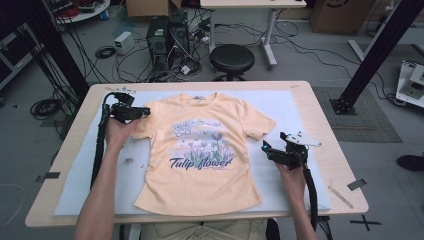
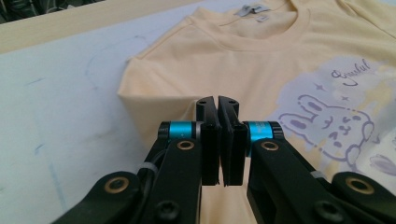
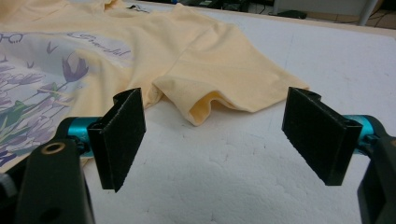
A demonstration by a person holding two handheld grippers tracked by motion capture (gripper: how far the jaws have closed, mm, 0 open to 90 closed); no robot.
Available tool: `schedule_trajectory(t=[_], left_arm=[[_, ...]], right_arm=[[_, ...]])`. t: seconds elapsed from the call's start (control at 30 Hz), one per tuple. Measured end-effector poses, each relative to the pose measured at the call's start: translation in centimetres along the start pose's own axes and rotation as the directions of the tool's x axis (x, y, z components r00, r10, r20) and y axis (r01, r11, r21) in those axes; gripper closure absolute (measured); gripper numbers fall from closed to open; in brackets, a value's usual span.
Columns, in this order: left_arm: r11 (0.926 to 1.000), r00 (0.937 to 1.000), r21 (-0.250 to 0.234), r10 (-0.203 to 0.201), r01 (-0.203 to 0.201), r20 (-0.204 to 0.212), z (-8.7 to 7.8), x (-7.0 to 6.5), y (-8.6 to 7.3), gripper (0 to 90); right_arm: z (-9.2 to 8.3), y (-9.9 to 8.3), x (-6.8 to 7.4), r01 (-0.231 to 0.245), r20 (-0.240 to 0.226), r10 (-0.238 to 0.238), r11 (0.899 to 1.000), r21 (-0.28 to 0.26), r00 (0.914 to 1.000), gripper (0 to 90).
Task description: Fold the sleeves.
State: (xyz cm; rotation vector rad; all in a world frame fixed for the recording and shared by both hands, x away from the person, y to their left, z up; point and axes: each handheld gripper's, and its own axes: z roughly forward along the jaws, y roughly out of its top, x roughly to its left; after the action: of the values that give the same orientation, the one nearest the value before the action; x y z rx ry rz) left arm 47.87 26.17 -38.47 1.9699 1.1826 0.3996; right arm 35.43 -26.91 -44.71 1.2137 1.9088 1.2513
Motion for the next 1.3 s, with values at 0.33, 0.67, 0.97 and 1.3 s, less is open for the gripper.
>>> schedule_trajectory(t=[0.33, 0.67, 0.97, 1.3], left_arm=[[0.9982, 0.9998, 0.059, 0.008, -0.01, 0.018, 3.2, -2.7, 1.6, 87.4], [0.9958, 0.9995, 0.091, -0.013, 0.011, 0.028, 6.4, -5.0, 2.8, 87.3], [0.9921, 0.9976, 0.109, -0.064, 0.061, 0.025, 9.0, -6.3, 2.9, 87.3], [0.9874, 0.997, 0.141, -0.076, 0.072, 0.018, 10.9, -6.9, 2.9, 87.2]], right_arm=[[0.0, 0.0, 0.0, -0.002, -0.002, 0.002, 1.0, 0.003, 1.0, 22.0], [0.0, 0.0, 0.0, -0.004, -0.003, 0.004, 1.0, 0.005, 1.0, 21.9], [0.1, 0.0, 0.0, 0.004, 0.0, -0.004, 1.0, 0.004, 1.0, 22.0], [0.1, 0.0, 0.0, 0.002, 0.001, -0.002, 1.0, 0.007, 1.0, 21.9]])
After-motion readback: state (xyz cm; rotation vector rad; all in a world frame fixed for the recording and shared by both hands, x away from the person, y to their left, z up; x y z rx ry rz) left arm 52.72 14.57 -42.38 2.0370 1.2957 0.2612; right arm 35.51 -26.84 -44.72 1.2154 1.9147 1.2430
